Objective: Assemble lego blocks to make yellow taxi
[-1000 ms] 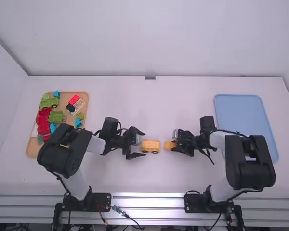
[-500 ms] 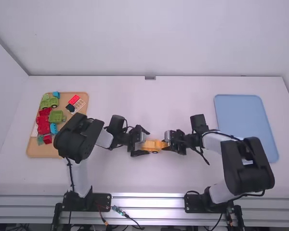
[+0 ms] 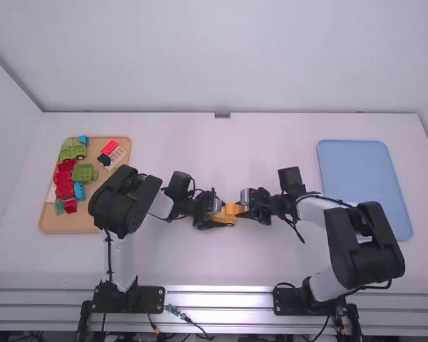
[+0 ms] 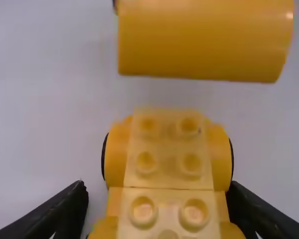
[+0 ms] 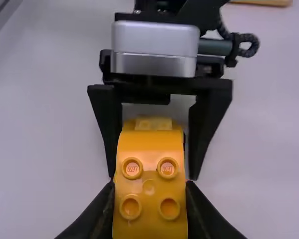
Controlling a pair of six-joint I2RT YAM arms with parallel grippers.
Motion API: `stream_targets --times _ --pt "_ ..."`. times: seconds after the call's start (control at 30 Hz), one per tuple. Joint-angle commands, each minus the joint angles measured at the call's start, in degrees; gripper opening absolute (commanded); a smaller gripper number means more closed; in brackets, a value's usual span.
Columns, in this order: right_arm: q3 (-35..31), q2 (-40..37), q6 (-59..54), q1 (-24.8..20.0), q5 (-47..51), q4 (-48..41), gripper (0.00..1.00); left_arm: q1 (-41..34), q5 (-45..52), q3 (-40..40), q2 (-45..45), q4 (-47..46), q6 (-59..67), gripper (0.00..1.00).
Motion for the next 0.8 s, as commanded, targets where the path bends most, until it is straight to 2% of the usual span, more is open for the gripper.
stream_targets --times 0.0,0.13,0.2,0.37,0.53,0.77 --pt "0.8 2.6 1.2 0.1 -2.0 0.6 0.15 0.1 0.2 -0.9 0.7 0.1 0.6 0.64" --pt "1.6 4.6 3.0 0.1 -1.7 1.4 0.16 -0.2 0.2 -1.0 0.7 0.5 0.6 0.54" --pt "2.3 5.0 3.1 0.1 -1.9 1.1 0.15 0.1 0.1 -1.1 0.7 1.1 0.6 0.42" --pt "2.4 5.1 4.1 0.1 -1.8 1.5 0.14 -0.3 0.0 -1.2 0.7 1.4 0.6 0.27" --pt "2.5 5.1 4.1 1.3 -0.9 1.5 0.14 -0.3 -2.4 -1.2 0.7 1.4 0.6 0.26" --pt "4.2 5.1 10.9 6.8 8.3 2.9 0.07 -0.3 -2.8 -1.1 0.7 1.4 0.4 0.26"
